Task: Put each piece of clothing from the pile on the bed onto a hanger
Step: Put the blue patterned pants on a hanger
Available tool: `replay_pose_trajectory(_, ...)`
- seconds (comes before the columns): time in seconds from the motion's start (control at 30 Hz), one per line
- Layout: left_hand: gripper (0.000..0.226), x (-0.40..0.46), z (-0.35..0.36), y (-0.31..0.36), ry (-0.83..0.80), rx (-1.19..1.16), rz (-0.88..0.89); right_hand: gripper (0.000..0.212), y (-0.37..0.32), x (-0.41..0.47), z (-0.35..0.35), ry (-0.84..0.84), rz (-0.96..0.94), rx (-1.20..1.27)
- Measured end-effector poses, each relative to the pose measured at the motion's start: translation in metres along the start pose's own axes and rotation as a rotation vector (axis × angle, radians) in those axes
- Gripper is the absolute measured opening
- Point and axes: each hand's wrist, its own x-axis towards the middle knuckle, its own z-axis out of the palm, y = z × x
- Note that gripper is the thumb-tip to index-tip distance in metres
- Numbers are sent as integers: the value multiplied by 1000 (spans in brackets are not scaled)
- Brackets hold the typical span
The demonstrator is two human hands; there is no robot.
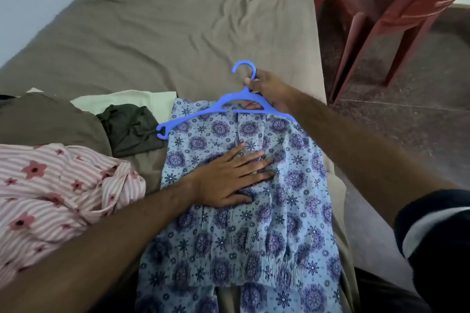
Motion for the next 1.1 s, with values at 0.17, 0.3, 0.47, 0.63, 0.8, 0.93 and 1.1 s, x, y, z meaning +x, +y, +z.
replay_pose_trajectory(0.17, 71, 0, 5, 0, 50, -23, 12, 9, -21, 38, -15, 66, -47, -70)
replay_pose_trajectory(0.3, 71, 1, 12, -1, 24, -34, -14, 9, -35, 70, -29, 144, -56, -69)
replay_pose_trajectory(0.47, 72, 2, 18, -4, 45, -43, -6, 14, -27, 94, -28, 132, -35, -161)
replay_pose_trajectory(0.63, 72, 5, 21, -6, 63, -65, 6, 32, -25, 89, -29, 198, -39, -213)
replay_pose_trajectory(0.8, 67, -1, 0, -7, 46, 3, 32, 32, -81, 50, -25, 194, -173, -243)
replay_pose_trajectory(0.93, 51, -12, -87, -28, 379, 192, -226, 13, -156, -6, -13, 173, -322, -216)
replay_pose_trajectory(1.1, 62, -62, -228, -79, 794, 217, -663, 16, -258, -96, 14, 153, -513, -215)
